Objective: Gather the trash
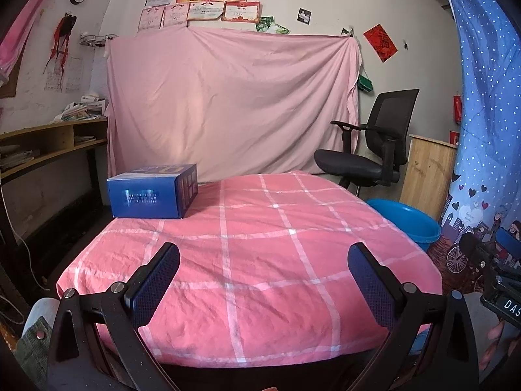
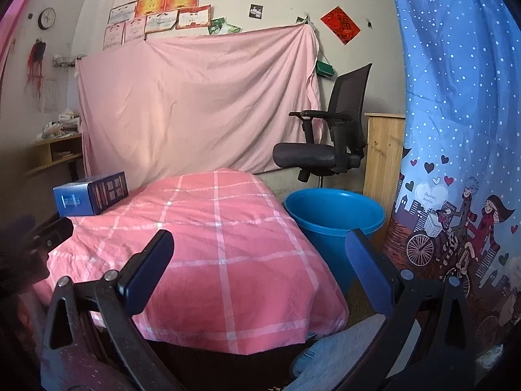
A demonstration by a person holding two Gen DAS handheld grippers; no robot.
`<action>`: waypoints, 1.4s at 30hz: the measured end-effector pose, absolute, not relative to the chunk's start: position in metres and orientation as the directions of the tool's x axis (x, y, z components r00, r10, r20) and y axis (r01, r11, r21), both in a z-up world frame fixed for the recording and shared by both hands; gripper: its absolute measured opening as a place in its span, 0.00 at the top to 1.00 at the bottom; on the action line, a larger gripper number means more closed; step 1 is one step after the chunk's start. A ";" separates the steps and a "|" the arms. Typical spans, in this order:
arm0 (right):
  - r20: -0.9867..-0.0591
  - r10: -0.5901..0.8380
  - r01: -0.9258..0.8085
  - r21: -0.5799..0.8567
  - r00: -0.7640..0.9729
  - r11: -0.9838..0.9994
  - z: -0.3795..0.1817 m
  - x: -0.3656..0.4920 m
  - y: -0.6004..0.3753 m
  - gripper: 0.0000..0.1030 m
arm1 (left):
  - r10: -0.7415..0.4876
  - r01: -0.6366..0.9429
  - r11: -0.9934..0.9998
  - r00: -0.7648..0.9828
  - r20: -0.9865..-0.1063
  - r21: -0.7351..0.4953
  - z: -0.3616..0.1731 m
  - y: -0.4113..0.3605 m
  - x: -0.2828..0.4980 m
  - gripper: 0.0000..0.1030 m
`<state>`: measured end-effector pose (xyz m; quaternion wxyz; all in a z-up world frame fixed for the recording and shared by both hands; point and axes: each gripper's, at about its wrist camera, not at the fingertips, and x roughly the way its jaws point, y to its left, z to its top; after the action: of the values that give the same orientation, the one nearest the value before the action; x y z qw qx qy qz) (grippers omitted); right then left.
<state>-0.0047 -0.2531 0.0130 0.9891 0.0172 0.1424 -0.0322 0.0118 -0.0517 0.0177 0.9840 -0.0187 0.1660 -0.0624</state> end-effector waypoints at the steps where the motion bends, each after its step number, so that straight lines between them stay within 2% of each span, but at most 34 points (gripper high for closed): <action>1: -0.284 -0.059 0.067 0.020 0.957 0.998 0.013 -0.005 -0.252 0.00 | -0.129 0.115 0.991 0.937 -0.325 -0.061 0.017 -0.050 0.012 0.02; 8: -0.254 -0.076 0.077 -0.006 0.964 0.997 0.014 -0.009 -0.249 0.00 | -0.120 0.098 0.992 0.942 -0.313 -0.085 0.017 -0.043 0.011 0.02; 19: -0.291 -0.080 0.088 0.011 0.953 0.996 0.010 -0.001 -0.253 0.00 | -0.114 0.096 0.993 0.940 -0.323 -0.071 0.016 -0.045 0.011 0.02; 42: -0.287 -0.082 0.090 0.015 0.955 0.996 0.010 -0.002 -0.252 0.00 | -0.113 0.097 0.993 0.941 -0.318 -0.065 0.016 -0.047 0.009 0.02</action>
<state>-0.0025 -0.2522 0.0099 0.9885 0.0139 0.1444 -0.0433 0.0094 -0.0471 0.0155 0.9849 -0.0244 0.1629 -0.0534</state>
